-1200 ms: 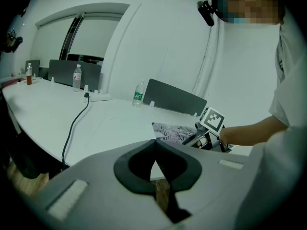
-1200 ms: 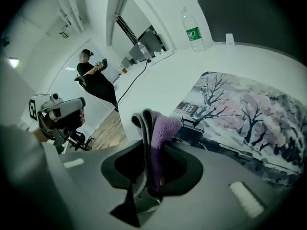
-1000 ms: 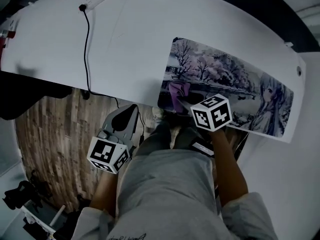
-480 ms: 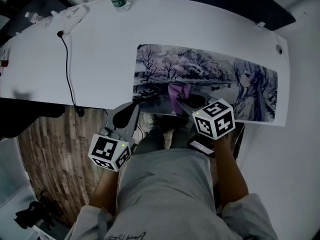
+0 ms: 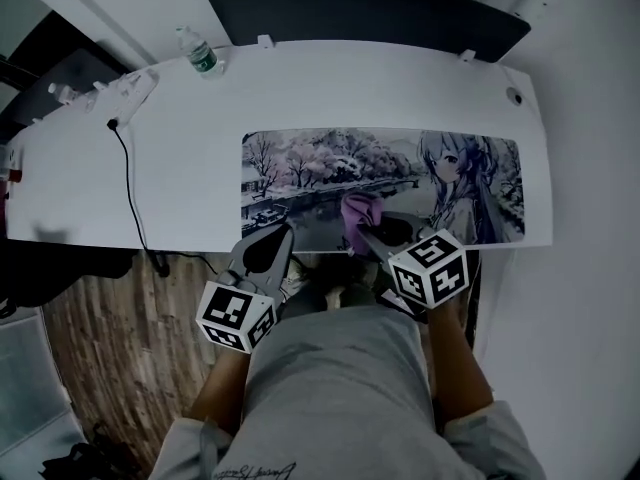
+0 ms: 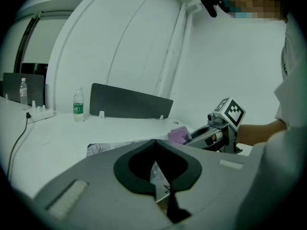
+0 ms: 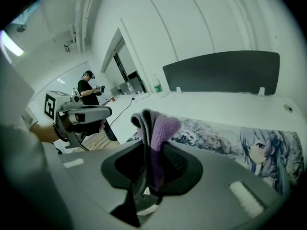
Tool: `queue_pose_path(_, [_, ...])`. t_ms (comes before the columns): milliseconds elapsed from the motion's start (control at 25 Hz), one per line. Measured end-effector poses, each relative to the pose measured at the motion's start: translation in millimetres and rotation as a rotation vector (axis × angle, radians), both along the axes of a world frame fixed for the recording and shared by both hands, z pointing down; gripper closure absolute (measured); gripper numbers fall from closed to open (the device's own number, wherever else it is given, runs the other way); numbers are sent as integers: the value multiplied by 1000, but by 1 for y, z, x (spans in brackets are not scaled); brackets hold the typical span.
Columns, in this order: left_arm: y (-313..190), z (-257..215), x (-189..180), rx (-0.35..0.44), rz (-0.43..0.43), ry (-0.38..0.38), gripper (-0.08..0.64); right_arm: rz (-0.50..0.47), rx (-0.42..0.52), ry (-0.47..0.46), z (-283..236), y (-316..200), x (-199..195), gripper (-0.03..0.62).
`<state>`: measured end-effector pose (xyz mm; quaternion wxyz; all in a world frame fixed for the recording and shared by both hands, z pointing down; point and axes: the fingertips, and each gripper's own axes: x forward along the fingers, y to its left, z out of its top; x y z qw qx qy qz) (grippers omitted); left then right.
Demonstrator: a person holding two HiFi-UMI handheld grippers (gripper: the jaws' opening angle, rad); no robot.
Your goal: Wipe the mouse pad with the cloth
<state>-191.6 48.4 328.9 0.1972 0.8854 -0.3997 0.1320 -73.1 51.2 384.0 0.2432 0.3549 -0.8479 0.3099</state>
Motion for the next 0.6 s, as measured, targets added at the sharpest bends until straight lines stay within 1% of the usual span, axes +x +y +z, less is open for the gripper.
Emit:
queue_pose_path(280, [4, -11, 41, 11, 61, -6, 545, 39, 93, 14, -36, 9, 35, 494])
queue_pose_path(400, [3, -14, 52, 22, 79, -10, 543, 45, 106, -2, -41, 12, 46, 494])
queue_pose_path(600, [2, -15, 62, 25, 92, -17, 543, 48, 111, 7, -45, 16, 58, 495])
